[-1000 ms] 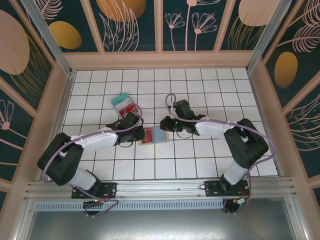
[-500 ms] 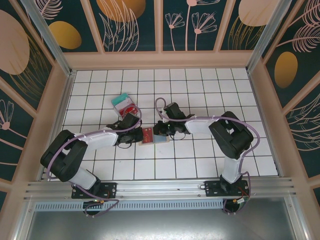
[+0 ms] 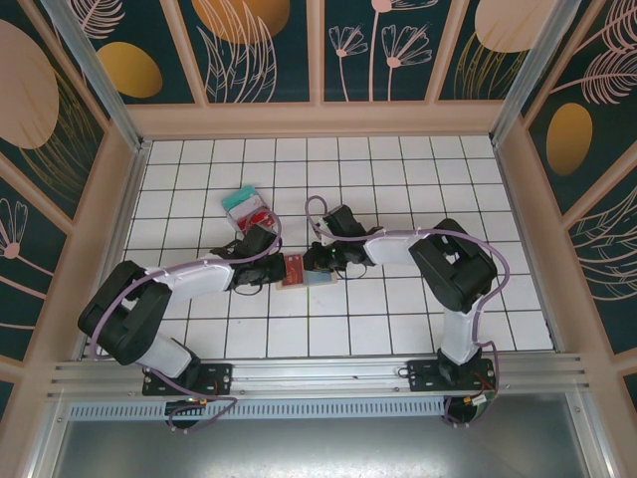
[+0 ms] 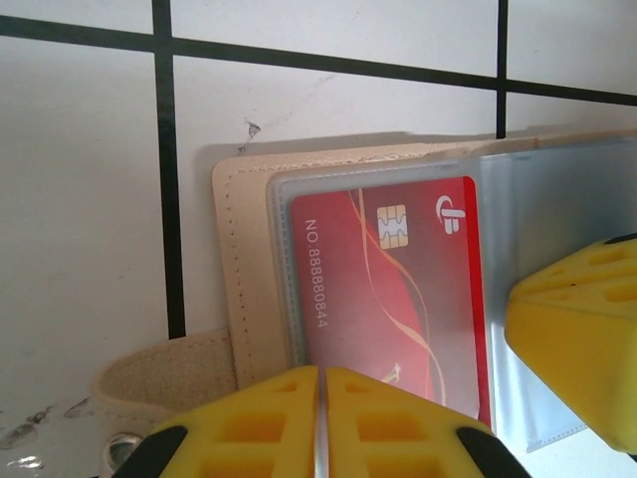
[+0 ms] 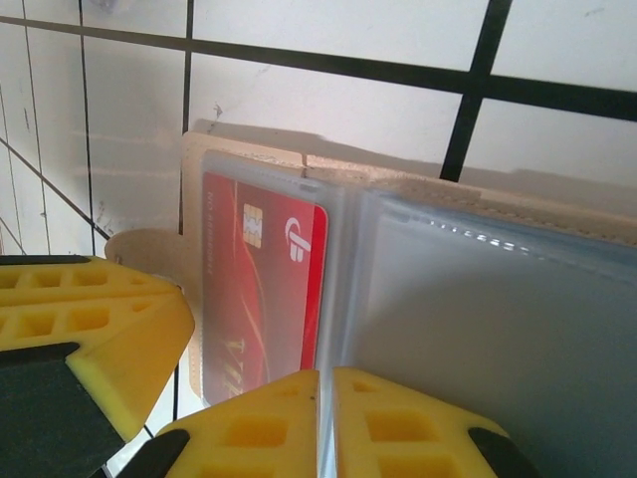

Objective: Take the credit cards out of the card holder

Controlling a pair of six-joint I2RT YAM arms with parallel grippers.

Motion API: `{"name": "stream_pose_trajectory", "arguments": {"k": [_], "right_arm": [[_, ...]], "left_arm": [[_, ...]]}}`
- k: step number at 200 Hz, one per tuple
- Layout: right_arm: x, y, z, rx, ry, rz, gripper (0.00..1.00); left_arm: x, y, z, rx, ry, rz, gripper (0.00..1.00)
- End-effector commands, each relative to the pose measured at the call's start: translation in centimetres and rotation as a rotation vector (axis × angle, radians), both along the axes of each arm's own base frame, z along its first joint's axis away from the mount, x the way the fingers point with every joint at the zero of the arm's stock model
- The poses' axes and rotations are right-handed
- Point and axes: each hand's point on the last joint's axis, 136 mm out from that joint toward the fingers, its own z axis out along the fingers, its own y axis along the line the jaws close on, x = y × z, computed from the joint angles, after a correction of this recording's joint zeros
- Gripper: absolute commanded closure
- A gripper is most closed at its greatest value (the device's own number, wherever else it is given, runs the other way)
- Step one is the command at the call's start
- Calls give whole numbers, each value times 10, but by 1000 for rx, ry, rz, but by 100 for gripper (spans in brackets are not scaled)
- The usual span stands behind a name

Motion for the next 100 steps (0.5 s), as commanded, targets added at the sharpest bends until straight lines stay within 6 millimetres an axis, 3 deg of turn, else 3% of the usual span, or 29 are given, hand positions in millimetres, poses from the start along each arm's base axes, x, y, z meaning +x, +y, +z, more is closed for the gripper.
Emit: {"name": "stream_pose_trajectory", "arguments": {"k": [1, 100], "right_arm": [[-3, 6, 1, 6, 20, 20, 87], [-9, 10, -8, -7, 48, 39, 87]], "left_arm": [[-7, 0, -12, -8, 32, -15, 87], [-13, -2, -20, -29, 62, -16, 89]]}}
